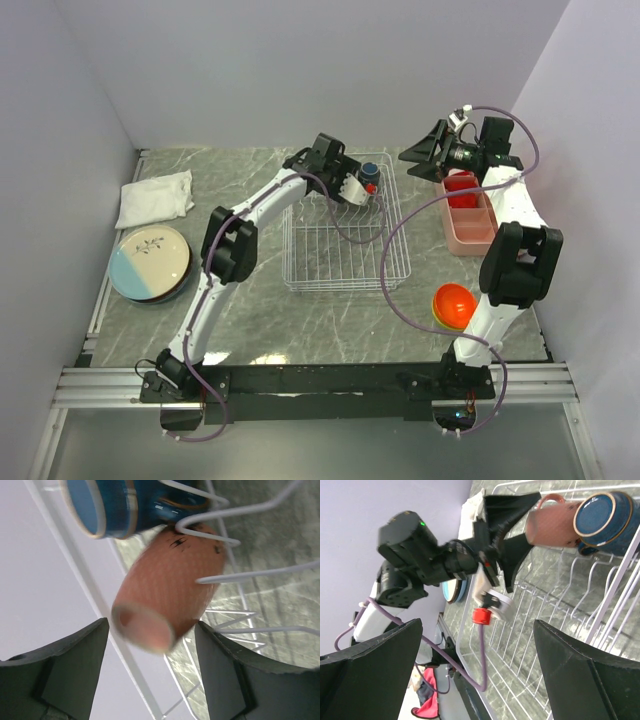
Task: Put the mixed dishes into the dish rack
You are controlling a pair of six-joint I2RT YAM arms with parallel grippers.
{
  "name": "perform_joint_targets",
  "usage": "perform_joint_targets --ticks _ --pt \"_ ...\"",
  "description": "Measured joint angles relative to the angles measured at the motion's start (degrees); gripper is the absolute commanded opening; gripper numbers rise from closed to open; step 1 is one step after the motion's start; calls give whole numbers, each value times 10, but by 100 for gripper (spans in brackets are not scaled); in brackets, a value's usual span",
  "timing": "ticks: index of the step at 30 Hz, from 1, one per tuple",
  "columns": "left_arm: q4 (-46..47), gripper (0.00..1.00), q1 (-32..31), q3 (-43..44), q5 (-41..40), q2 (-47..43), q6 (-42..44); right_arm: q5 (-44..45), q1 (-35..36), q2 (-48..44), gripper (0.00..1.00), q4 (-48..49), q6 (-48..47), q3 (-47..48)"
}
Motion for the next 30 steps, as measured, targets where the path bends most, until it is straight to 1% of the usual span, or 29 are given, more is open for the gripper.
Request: perform_joint_targets --ticks 3,7,14,15,16,17,18,21,24,27,30 --pt "10 77 1 -11 16 -16 -15 -1 0 -5 100 3 3 -7" --pt "16 78 0 -41 36 -64 -47 -1 0 -5 100 9 7 -7" --pt "40 81 6 -79 47 -146 -124 -1 4 -5 100 17 10 -7" --pt "48 81 9 -91 47 -158 -146 -1 5 -5 100 16 10 -7" --pt "60 90 13 -110 48 -174 -170 0 7 -5 100 16 7 -7" --pt "73 92 17 -130 47 -190 -194 2 9 -5 100 14 5 -7" --pt "88 99 21 -156 40 -209 -226 7 11 -7 100 9 -1 -7" --pt "122 99 33 -218 6 -263 -330 43 20 -17 100 -32 -50 -5" --pt "125 99 50 -268 -17 -319 -445 105 31 -42 100 -90 -121 -2" --pt "106 98 73 -329 -32 -396 -543 157 38 -73 100 -131 -167 -2" --pt "70 98 100 -373 -51 -469 -603 195 38 -111 100 -157 -202 -8"
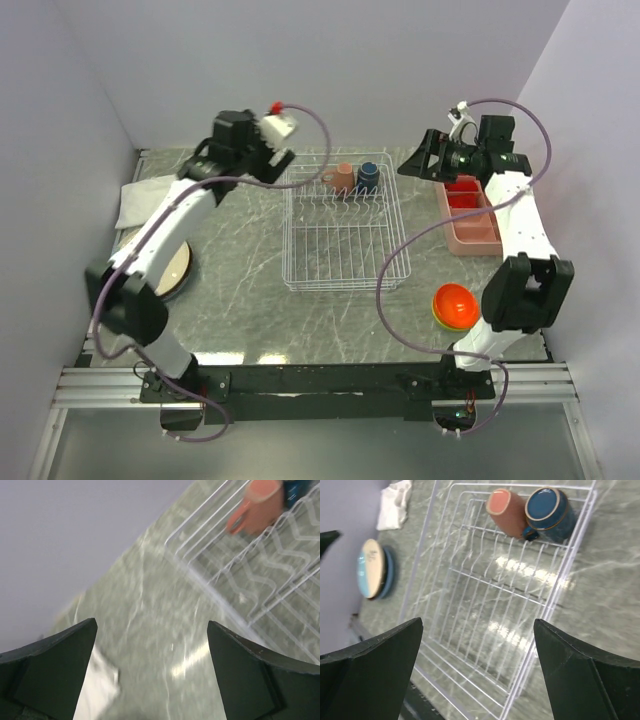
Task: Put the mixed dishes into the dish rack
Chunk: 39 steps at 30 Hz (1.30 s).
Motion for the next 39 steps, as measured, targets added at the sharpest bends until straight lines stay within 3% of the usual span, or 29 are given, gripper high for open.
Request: perform_joint_targets --ticks 5,10,17,22,26,32,39 --pt "-50 98 71 -90 -28 -113 -71 33 7 -65 100 -27 -45 -33" --pt "-93 96 213 -168 -27 -179 -83 57 86 -115 100 -44 -106 -72" --pt "-110 92 367 -282 -31 -228 -55 43 191 -110 100 -28 -57 -96" --pt "-109 90 439 -284 -52 -177 -52 51 281 -100 100 50 -16 -92" --pt "-90 89 462 -272 -92 -102 -56 48 349 -90 100 140 46 -92" --pt "-69 87 471 -200 -140 30 -72 56 356 -63 100 196 88 -93" --pt "-68 87 489 -170 -115 99 -85 77 355 -57 100 186 74 -88"
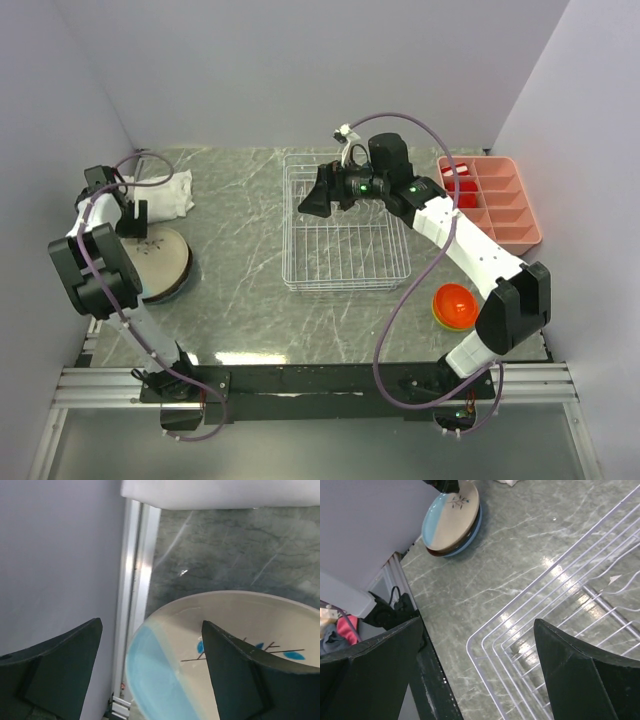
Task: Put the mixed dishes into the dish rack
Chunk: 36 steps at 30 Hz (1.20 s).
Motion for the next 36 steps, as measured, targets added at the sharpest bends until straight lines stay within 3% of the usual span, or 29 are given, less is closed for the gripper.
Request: perform_joint_targets --ticks 1,2,8,17,36 --pt "-2 86 2 2 7 6 -1 3 0 0 100 0 -2 0" --pt "-5 96 3 7 17 12 -2 6 0 0 100 -1 -4 0" --pt "-51 96 4 83 112 69 1 22 0 0 100 -5 -21 0" --pt "-71 99 5 68 224 68 34 34 0 24 100 -12 -48 27" --pt "-57 99 -113 -76 248 -42 95 25 8 64 100 -4 -65 34"
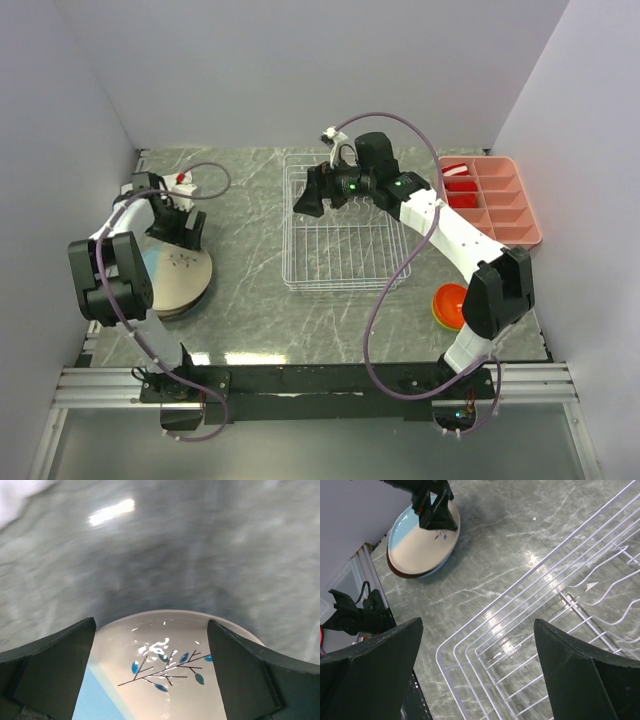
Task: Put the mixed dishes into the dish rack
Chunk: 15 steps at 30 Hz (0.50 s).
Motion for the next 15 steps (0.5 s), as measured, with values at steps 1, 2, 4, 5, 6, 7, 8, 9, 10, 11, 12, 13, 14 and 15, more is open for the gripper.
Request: perform_joint_targets --ticks 1,2,4,5,6,7,8,9,10,11,12,13,14,15 --pt "0 99 -9 -5 2 -4 -1 0 0 0 100 0 -2 0" --pt "0 99 -21 -10 4 -10 -4 0 0 0 100 0 -5 -1" --pt "-3 97 -41 -16 11 -19 -14 0 0 0 100 0 -8 -3" --pt "-10 97 -51 -17 19 -23 -24 -2 0 0 100 1 -8 -5" --pt "-16 97 -57 -17 24 -27 -30 -4 0 -1 100 3 -8 -8" --pt "-27 96 -63 -16 29 -33 -37 -10 0 -1 100 5 -5 -11" --pt "-39 96 -66 -12 32 -42 -43 -17 0 0 100 5 -2 -12" --pt "-53 96 -66 -7 32 -52 -50 -24 0 1 100 7 3 -12" --pt "-65 96 -63 0 31 -64 -54 -33 1 5 100 14 8 -12" --pt "-76 96 -56 7 30 -79 -60 -46 2 10 100 19 12 -8" --pt "-85 96 -45 13 30 -95 -64 -57 4 19 100 23 18 -1" --pt "-90 96 -35 18 30 -109 -67 -70 9 35 100 29 24 11" --pt "-95 96 -17 22 31 -128 -70 -83 14 54 100 34 31 30" --pt "-97 96 4 24 32 -147 -73 -96 21 78 100 43 40 53"
